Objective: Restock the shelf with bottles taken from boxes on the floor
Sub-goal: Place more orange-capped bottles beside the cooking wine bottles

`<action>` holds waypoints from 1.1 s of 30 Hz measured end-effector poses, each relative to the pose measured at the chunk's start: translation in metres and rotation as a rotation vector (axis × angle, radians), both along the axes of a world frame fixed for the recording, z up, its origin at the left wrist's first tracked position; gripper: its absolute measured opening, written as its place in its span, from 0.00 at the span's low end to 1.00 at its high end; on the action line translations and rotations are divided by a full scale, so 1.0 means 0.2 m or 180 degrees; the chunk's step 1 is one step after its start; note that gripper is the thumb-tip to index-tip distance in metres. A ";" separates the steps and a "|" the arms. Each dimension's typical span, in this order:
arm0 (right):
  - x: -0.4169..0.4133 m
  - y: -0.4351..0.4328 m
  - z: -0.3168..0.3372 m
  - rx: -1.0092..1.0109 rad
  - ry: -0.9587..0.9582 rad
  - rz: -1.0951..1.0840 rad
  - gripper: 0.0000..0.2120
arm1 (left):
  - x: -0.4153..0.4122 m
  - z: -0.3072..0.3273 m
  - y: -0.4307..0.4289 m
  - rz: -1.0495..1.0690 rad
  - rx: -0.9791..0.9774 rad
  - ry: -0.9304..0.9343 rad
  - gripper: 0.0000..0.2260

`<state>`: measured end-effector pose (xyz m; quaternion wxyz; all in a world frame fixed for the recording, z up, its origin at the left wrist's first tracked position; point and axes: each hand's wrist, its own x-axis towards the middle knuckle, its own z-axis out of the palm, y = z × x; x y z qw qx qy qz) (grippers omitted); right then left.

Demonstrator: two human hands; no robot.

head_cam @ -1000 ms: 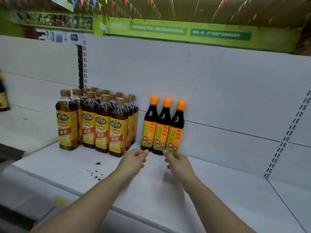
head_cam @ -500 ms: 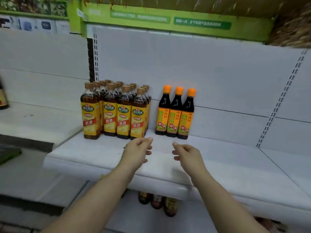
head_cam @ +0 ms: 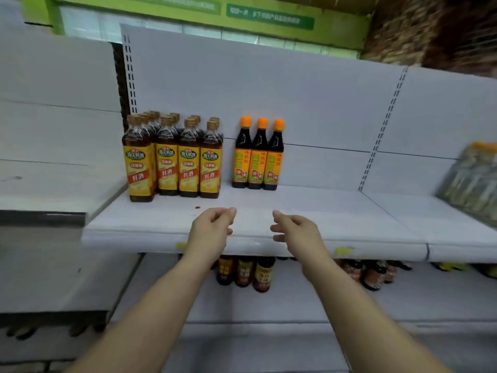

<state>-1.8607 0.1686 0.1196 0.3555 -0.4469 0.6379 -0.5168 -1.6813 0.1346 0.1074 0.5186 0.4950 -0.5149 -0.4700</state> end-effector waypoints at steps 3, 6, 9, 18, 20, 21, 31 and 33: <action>-0.05 0.09 -0.02 0.0036 0.0038 -0.0104 0.14 | -0.06 -0.03 0.05 -0.0129 0.0021 0.0044 0.11; -0.14 0.19 -0.04 0.0053 0.0064 -0.0212 0.12 | -0.16 -0.06 0.08 -0.0278 0.0061 0.0095 0.10; -0.26 0.28 -0.06 0.0088 0.0035 -0.0404 0.13 | -0.30 -0.09 0.11 -0.0469 0.0109 0.0094 0.09; -0.76 0.64 -0.11 0.0167 0.0020 -0.1145 0.14 | -0.86 -0.17 0.30 -0.1010 0.0159 0.0084 0.05; -0.89 0.72 -0.12 0.0166 -0.0015 -0.1211 0.13 | -1.00 -0.19 0.36 -0.1123 0.0145 -0.0006 0.05; -0.95 0.75 -0.14 0.0191 -0.0013 -0.1230 0.13 | -1.07 -0.20 0.39 -0.1176 0.0147 -0.0026 0.06; -1.78 1.04 -0.25 0.0256 -0.0025 -0.1244 0.15 | -1.89 -0.29 0.73 -0.1220 0.0159 -0.0093 0.06; -1.97 1.10 -0.27 0.0292 -0.0018 -0.1232 0.16 | -2.06 -0.34 0.80 -0.1239 0.0200 -0.0110 0.08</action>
